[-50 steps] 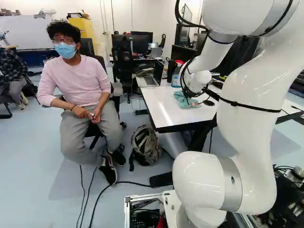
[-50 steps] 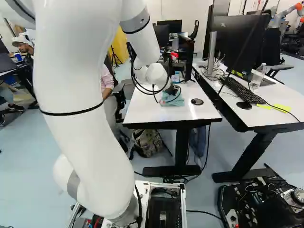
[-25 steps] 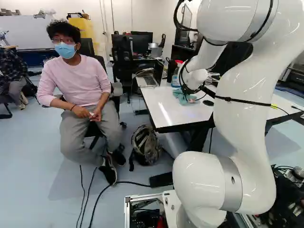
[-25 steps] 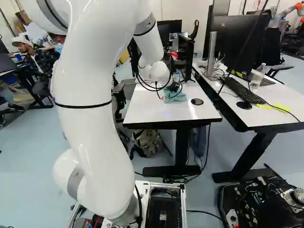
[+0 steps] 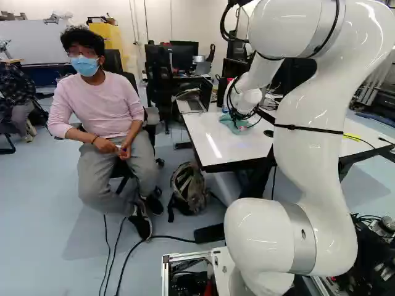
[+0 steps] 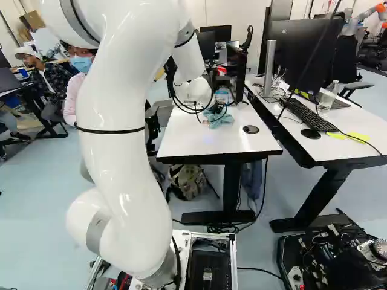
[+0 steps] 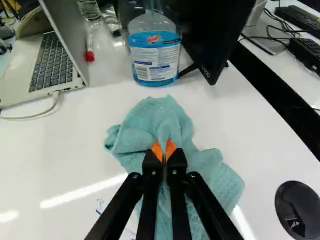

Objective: Clean the table with the green towel

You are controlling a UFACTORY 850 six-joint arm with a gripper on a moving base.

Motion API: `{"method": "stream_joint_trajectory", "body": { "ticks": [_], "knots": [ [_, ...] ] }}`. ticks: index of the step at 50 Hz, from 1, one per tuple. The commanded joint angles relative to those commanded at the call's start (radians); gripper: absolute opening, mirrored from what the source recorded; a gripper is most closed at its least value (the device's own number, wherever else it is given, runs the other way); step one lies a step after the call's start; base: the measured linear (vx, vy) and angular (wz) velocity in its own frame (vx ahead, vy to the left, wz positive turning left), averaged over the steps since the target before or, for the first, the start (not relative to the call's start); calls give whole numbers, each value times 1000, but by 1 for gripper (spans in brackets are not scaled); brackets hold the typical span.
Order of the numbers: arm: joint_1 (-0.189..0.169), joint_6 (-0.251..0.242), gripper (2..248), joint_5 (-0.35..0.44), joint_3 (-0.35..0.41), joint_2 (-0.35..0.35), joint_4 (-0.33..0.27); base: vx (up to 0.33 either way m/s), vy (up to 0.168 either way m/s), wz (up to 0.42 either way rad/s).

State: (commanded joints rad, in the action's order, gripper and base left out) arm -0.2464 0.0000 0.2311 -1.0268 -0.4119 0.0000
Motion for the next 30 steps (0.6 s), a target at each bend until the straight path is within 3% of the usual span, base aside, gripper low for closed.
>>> {"method": "stream_joint_trajectory", "body": {
  "ticks": [30],
  "knots": [
    [82, 0, 28, 0, 44, 35, 0, 0, 0, 0]
  ]
}}
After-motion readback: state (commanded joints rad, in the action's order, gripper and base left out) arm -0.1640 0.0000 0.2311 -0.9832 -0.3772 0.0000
